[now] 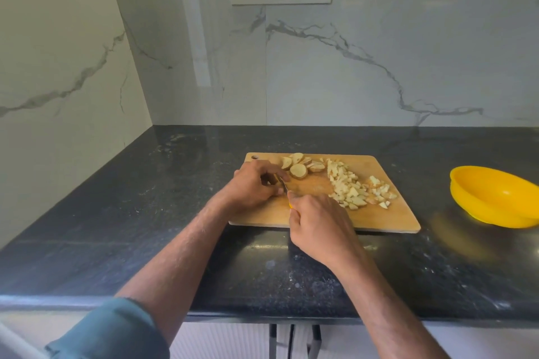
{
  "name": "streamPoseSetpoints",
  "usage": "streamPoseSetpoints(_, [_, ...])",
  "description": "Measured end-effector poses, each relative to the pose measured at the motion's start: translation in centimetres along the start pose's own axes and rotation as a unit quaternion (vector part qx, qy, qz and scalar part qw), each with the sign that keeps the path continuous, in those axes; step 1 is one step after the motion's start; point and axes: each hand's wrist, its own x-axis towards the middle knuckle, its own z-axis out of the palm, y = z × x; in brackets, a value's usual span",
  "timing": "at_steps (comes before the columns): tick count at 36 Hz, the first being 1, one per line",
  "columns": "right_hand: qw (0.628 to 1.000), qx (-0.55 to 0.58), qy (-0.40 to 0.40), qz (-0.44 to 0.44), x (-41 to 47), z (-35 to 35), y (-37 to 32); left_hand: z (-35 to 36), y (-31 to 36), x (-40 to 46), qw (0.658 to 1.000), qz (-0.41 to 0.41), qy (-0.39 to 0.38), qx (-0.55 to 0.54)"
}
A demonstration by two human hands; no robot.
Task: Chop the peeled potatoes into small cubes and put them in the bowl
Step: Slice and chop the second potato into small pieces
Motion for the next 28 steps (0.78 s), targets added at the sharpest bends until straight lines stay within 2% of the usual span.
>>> streamPoseSetpoints(11, [0.996, 0.062, -0.068, -0.015, -2.9, -2.2, 1.2, 0.1, 0.3, 0.0, 1.000, -0.006, -0.007, 0.003])
streamPoseSetpoints(20, [0.989, 0.145, 0.030, 0.006, -2.6, -2.6, 2.3, -0.3, 0.1, -0.4, 0.999, -0.021, 0.009, -0.036])
streamPoseSetpoints(28, [0.995, 0.087, 0.055, 0.016, -0.7, 0.3, 0.8, -0.3, -0.1, -0.4, 0.996, -0.034, 0.055, -0.065])
